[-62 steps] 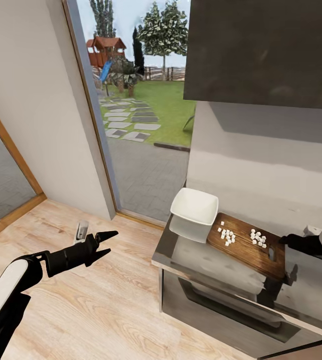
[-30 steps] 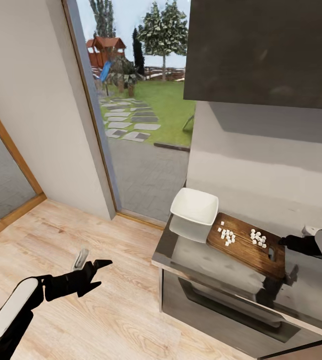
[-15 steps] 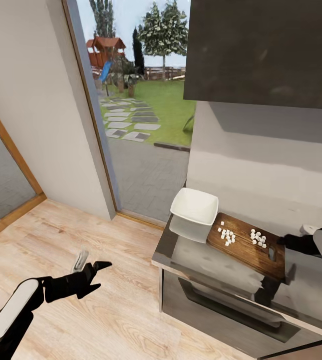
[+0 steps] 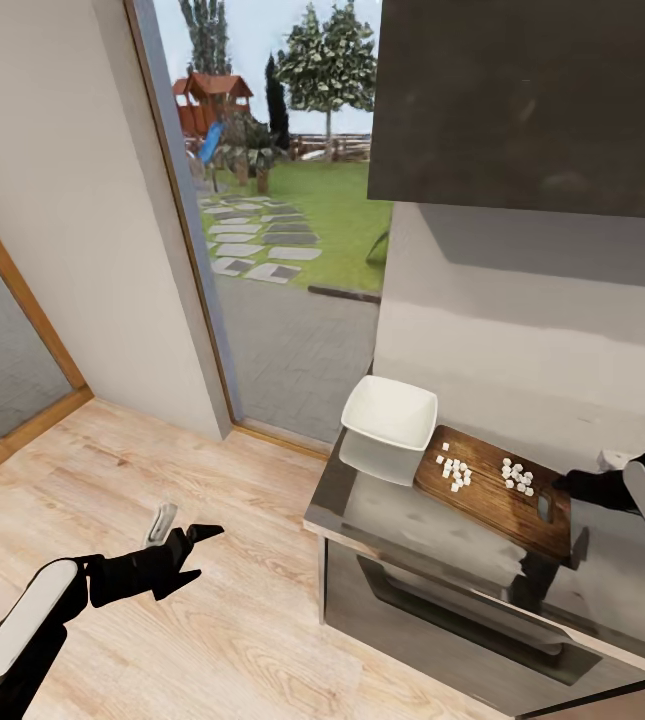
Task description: In the kitchen, take the Vidalia onion out of the sink, dice it on the chopping board with the paring knife, put the diced onion into the bowl on the countertop, then place both the paring knife and the chopping board into the sink.
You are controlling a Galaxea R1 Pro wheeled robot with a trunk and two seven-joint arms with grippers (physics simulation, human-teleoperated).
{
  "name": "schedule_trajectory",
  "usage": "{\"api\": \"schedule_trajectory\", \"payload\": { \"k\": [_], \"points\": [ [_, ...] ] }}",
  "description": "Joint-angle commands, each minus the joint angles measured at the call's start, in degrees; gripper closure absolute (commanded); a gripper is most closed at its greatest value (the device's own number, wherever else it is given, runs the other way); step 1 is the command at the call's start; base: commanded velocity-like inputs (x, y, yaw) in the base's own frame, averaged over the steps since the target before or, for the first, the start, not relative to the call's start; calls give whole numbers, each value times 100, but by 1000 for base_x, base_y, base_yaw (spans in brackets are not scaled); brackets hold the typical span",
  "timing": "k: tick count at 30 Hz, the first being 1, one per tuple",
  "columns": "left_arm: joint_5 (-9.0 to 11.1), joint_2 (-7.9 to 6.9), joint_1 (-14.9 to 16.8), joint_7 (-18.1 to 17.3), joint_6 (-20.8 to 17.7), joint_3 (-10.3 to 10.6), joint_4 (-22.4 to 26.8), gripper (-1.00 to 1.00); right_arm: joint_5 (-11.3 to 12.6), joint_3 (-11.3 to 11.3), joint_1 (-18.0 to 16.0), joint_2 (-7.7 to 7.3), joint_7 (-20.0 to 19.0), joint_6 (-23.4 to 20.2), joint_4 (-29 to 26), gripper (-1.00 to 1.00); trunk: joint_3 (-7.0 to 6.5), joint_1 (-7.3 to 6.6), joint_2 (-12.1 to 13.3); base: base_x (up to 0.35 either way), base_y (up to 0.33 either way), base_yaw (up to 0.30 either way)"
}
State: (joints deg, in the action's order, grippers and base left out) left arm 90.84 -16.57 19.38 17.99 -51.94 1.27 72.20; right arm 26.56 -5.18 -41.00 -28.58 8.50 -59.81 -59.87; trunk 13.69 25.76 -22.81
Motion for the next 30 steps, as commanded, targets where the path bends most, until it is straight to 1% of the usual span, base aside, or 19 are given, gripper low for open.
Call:
{"api": "schedule_trajectory", "payload": {
  "k": [1, 8, 16, 30],
  "points": [
    [59, -4, 4, 56, 0, 7, 5, -100, 60, 0, -5, 1, 57, -19, 4, -100, 11, 3, -12, 0, 0, 0],
    [58, -4, 4, 61, 0, 12, -1, -100, 53, -15, 0, -38, 63, -19, 77, -100, 11, 3, -12, 0, 0, 0],
    [57, -4, 4, 59, 0, 14, -63, -100, 51, -18, 7, -43, 64, -19, 96, -100, 11, 3, -12, 0, 0, 0],
    [57, -4, 4, 56, 0, 14, -74, -100, 59, -9, 163, 21, 64, -19, 105, -100, 11, 3, -12, 0, 0, 0]
  ]
}}
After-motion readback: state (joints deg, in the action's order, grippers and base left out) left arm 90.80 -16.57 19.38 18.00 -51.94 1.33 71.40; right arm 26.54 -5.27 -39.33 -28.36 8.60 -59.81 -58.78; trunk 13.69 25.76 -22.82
